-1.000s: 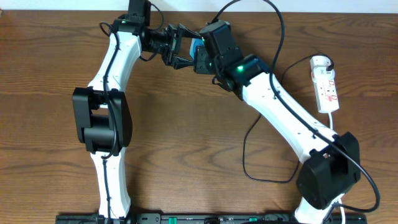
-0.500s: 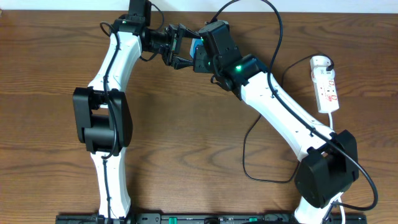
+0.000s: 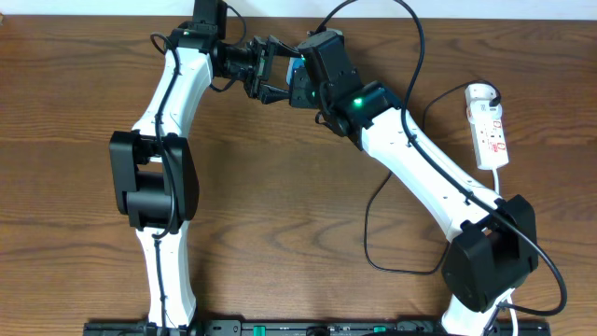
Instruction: Plug charger to phone and switch on socket
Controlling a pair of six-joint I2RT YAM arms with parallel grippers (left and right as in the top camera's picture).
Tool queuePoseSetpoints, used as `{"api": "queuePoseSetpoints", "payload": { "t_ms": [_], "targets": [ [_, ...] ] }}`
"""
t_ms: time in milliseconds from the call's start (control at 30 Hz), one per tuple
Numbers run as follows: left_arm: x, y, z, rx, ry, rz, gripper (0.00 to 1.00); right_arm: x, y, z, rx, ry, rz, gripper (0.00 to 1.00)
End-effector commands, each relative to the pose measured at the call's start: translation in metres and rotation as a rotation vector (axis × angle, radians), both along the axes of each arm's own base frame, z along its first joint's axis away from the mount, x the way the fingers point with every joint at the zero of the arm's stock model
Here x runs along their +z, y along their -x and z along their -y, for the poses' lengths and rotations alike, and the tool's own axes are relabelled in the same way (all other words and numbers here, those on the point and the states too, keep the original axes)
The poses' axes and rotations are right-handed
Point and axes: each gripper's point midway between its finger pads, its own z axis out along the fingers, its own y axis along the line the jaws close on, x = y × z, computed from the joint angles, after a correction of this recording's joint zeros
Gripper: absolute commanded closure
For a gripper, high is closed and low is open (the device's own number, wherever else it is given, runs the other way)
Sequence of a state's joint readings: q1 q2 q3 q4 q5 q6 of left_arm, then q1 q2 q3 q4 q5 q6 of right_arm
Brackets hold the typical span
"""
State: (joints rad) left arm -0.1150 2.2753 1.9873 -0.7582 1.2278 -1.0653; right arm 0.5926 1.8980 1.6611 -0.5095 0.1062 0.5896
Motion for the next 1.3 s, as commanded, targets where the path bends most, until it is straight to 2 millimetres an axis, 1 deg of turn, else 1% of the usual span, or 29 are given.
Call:
{"api": "queuePoseSetpoints", "payload": {
  "t_ms": [0, 167, 533, 833, 900, 1033, 1067, 1267],
  "targets": [
    [0.022, 0.006, 0.004, -0.032, 0.049, 0.047, 0.29, 0.006, -0.003, -0.002, -0.007, -0.001, 0.019, 0.82],
    [0.022, 0.006, 0.004, -0.031, 0.049, 0.048, 0.29, 0.006, -0.003, -0.002, -0.008, -0.001, 0.018, 0.83],
    [0.022, 0.006, 0.004, -0.031, 0.048, 0.048, 0.28, 0.006, -0.003, -0.002, -0.008, -0.001, 0.019, 0.99],
    [0.021, 0.005, 0.003, -0.028, 0.042, 0.049, 0.28, 0.006, -0.003, -0.001, -0.011, -0.002, 0.021, 0.99],
    [0.021, 0.005, 0.003, -0.026, 0.038, 0.049, 0.27, 0.007, -0.005, 0.003, -0.044, -0.01, 0.02, 0.99],
    [0.022, 0.003, 0.003, -0.026, 0.04, 0.067, 0.27, 0.014, -0.012, 0.017, -0.121, -0.022, 0.034, 0.99],
    [0.022, 0.002, 0.003, -0.027, 0.041, 0.076, 0.02, 0.018, -0.013, 0.02, -0.132, -0.03, 0.042, 0.99],
    [0.027, -0.008, 0.004, -0.02, 0.047, 0.136, 0.02, 0.039, -0.019, 0.039, -0.191, -0.084, 0.066, 0.99]
  ]
}}
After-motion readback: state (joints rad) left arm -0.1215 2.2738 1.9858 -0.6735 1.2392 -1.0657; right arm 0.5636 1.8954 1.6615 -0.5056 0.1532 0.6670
